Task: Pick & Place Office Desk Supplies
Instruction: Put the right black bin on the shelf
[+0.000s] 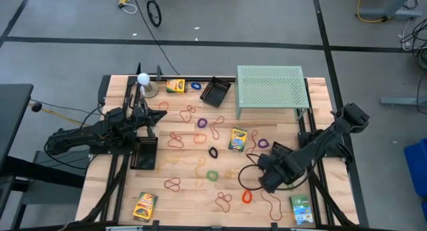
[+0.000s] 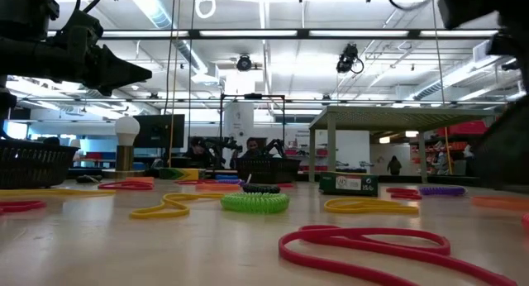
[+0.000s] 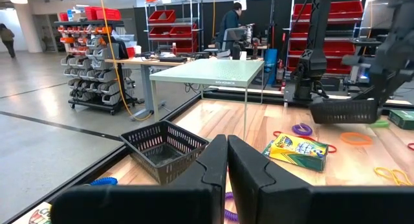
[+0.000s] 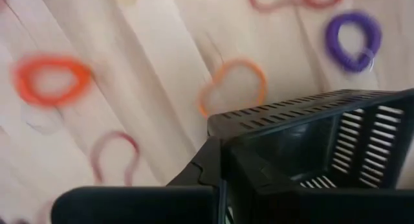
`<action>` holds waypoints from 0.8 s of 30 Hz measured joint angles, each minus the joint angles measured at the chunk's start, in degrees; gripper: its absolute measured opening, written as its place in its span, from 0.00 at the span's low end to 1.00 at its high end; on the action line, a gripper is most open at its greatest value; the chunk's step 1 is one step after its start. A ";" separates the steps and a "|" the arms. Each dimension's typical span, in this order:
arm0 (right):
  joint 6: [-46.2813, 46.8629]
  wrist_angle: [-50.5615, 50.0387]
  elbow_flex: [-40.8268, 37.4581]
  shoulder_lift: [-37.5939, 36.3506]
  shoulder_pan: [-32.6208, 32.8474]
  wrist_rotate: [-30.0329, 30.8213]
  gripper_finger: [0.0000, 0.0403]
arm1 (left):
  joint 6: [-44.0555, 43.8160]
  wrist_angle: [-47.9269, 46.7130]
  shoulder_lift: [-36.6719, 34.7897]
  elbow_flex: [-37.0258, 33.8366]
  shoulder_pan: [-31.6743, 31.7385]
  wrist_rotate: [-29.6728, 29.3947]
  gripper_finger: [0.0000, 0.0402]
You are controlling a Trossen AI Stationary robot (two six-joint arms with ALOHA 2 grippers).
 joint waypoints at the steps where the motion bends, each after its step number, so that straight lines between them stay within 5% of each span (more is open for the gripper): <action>1: 0.08 -0.12 0.91 0.00 -0.41 0.91 0.03 | 0.01 -0.01 0.00 0.00 0.00 0.00 0.05; 11: -8.33 -1.13 13.44 0.00 -7.33 8.26 0.03 | 0.01 0.00 0.01 0.00 -0.01 0.00 0.05; 24: -35.14 2.15 32.97 -0.02 -15.46 15.31 0.03 | 0.00 -0.01 0.01 0.01 0.00 0.00 0.05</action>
